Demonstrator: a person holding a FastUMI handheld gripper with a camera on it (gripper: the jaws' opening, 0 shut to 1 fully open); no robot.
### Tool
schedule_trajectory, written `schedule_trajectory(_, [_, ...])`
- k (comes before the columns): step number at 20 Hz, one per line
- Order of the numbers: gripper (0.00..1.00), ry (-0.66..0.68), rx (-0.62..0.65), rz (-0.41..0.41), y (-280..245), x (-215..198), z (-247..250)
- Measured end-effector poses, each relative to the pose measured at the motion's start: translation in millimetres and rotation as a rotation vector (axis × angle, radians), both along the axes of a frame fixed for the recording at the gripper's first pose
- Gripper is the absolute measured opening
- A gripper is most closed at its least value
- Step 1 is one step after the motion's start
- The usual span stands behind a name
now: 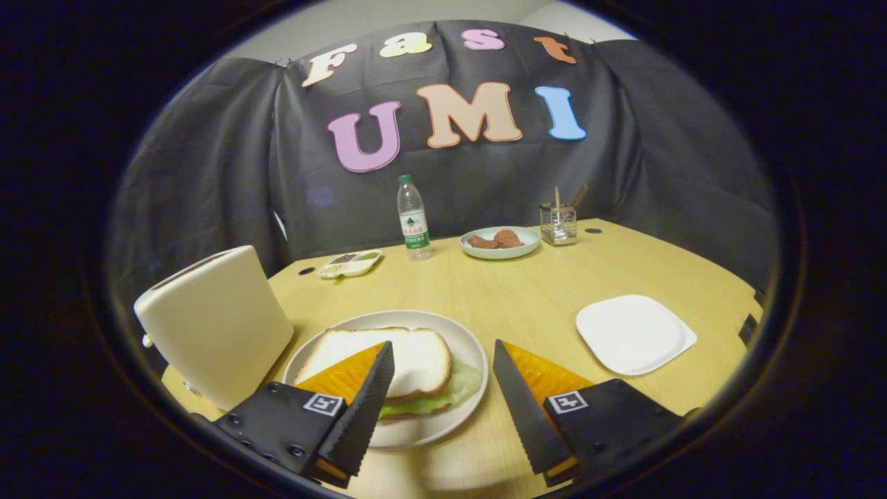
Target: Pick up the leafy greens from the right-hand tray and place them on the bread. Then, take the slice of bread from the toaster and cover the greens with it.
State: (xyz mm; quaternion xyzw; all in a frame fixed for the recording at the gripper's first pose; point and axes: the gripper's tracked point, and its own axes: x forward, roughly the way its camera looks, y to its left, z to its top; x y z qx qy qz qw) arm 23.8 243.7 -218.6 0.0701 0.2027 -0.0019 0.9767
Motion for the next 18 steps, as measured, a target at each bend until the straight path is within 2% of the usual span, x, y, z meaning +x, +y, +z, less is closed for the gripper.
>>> schedule_trajectory(7, [0.94,-0.204,-0.008,-0.016,-42,3,93])
schedule_trajectory(12, [0.95,-0.332,-0.089,-0.043,-76,-9,164])
schedule_trajectory(18, [0.94,-0.399,-0.096,-0.09,-106,-44,198])
